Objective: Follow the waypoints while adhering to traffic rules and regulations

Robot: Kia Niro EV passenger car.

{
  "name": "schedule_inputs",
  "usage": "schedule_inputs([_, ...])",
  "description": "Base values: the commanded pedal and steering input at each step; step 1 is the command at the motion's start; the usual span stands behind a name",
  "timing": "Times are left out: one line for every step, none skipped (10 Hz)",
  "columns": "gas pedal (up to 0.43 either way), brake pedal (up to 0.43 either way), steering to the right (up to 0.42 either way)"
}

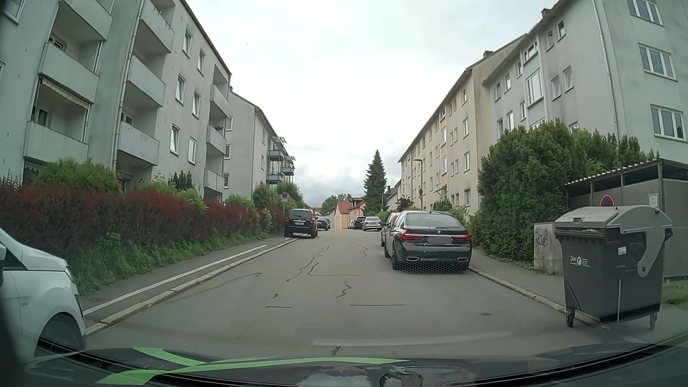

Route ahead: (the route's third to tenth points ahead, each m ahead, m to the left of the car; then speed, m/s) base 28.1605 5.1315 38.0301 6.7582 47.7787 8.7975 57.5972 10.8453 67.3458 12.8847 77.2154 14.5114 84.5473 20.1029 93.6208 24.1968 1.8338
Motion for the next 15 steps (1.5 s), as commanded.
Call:
schedule_inputs([0.138, 0.0, -0.01])
schedule_inputs([0.138, 0.0, -0.011])
schedule_inputs([0.138, 0.0, -0.012])
schedule_inputs([0.138, 0.0, -0.014])
schedule_inputs([0.138, 0.0, -0.014])
schedule_inputs([0.138, 0.0, -0.014])
schedule_inputs([0.138, 0.0, -0.014])
schedule_inputs([0.138, 0.0, -0.014])
schedule_inputs([0.138, 0.0, -0.017])
schedule_inputs([0.138, 0.0, -0.029])
schedule_inputs([0.13, 0.0, -0.047])
schedule_inputs([0.13, 0.0, -0.059])
schedule_inputs([0.13, 0.0, -0.069])
schedule_inputs([0.13, 0.0, -0.081])
schedule_inputs([0.13, 0.0, -0.093])
